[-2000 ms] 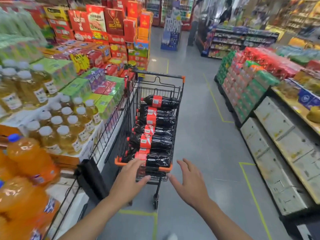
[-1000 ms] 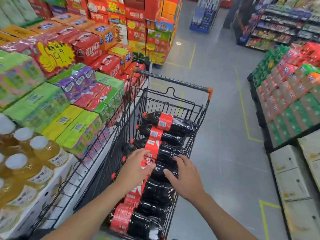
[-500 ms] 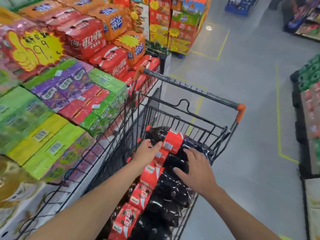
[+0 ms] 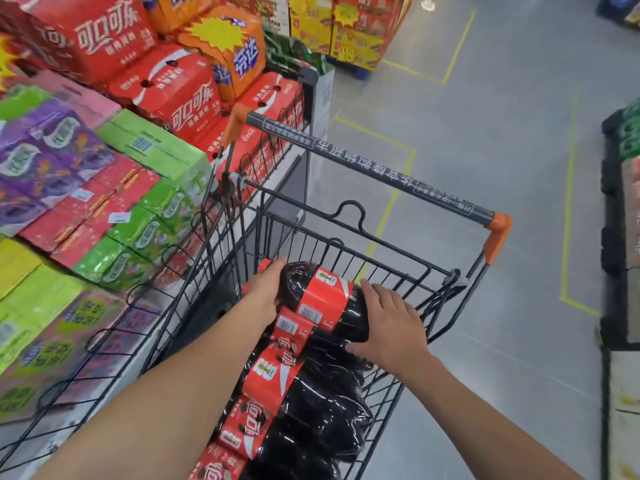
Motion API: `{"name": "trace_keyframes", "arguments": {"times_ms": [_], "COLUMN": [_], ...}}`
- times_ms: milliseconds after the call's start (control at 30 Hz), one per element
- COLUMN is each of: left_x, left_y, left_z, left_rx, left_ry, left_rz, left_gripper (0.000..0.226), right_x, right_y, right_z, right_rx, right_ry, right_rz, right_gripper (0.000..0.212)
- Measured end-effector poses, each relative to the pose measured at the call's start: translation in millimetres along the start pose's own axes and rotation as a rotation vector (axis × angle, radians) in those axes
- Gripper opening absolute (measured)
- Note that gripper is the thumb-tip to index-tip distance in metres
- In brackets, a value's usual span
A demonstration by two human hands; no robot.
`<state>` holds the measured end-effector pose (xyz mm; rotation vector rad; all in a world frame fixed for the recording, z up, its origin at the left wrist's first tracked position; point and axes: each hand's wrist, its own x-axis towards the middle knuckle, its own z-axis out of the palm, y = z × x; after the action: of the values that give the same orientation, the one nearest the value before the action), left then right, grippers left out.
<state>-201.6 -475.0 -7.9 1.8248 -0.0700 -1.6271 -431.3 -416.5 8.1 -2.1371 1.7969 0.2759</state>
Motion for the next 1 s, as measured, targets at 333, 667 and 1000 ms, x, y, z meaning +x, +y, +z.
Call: {"name": "trace_keyframes", "arguments": {"times_ms": [333, 667, 1000], "left_x": [0.2, -43.1, -118.7], "left_y": [12.1, 13.9, 42.9], "left_z": [10.8, 20.0, -26.5], "left_rx": [-0.231, -0.261, -0.287], "left_ry": [-0.155, -0.124, -0.188], "left_rz": [0.068, 0.302, 0.478], "left_gripper": [0.027, 0.017, 0.03], "right_x": [9.4, -1.4, -44.7], "right_y": [9.0, 20.9, -29.8], "right_z": [4.3, -0.5, -43.7], "right_rx": [0.11, 0.278, 0.312], "right_ry": [0.0, 0.064, 0.215], "right_rz": [-0.032, -0.102, -0.135], "right_gripper": [0.133, 0.125, 0.123]}}
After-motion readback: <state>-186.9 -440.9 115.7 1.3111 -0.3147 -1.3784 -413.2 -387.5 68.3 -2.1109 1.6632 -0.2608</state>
